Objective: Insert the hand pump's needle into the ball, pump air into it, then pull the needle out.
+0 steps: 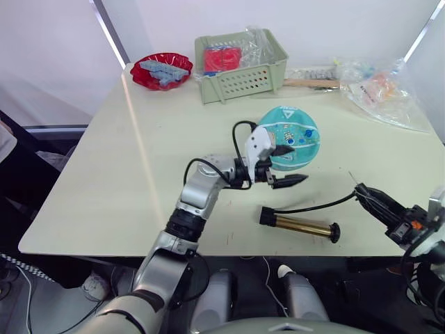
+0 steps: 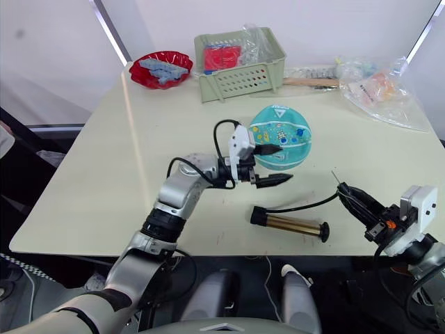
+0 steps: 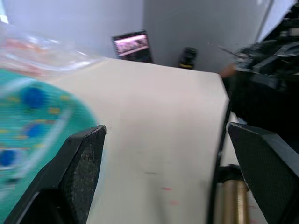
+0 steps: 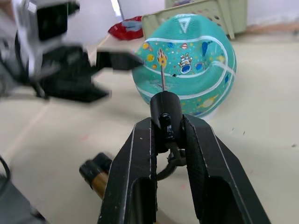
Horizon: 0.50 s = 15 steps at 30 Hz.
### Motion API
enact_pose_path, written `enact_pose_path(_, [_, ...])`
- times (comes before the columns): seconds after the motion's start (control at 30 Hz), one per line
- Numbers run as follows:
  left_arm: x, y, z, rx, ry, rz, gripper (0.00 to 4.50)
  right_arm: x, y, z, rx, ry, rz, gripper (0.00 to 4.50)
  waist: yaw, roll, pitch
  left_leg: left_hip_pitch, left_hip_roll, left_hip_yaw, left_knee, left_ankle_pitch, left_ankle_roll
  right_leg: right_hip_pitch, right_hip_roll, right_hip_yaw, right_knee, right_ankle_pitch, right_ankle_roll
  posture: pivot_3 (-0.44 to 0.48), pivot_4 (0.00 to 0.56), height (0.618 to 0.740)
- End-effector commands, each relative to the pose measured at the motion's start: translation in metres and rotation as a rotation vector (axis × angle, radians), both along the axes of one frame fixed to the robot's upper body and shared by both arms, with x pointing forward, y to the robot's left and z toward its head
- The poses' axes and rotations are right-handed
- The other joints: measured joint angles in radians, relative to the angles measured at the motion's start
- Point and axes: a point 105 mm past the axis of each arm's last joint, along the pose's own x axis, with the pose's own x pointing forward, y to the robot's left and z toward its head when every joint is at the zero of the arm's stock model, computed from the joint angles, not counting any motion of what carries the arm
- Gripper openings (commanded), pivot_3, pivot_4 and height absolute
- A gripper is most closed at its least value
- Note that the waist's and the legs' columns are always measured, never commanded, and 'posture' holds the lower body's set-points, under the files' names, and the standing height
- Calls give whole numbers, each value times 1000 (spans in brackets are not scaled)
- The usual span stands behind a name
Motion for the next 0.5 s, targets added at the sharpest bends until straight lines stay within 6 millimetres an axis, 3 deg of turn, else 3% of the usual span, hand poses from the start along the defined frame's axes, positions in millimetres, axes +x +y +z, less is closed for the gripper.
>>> enact_pose_path(0.03, [18,16,37,-53,-99,92,4458,-6,-10,8,-120,-118,5,307,-1,0,0,0,0,0,0,0,0,0,0,0,0,0,0,0,150,737])
enact_pose_path(0.27, [50,33,53,-76,-105,258,4458,-5,-16,9,-173,-207,-23,307,-1,0,0,0,-1,0,0,0,0,0,0,0,0,0,0,0,150,737])
enact_pose_path(0.5, [95,40,56,2,-104,415,4458,-8,-13,3,-159,-212,-22,307,0,-2,1,0,-2,2,0,0,0,0,0,-1,0,0,0,0,150,737])
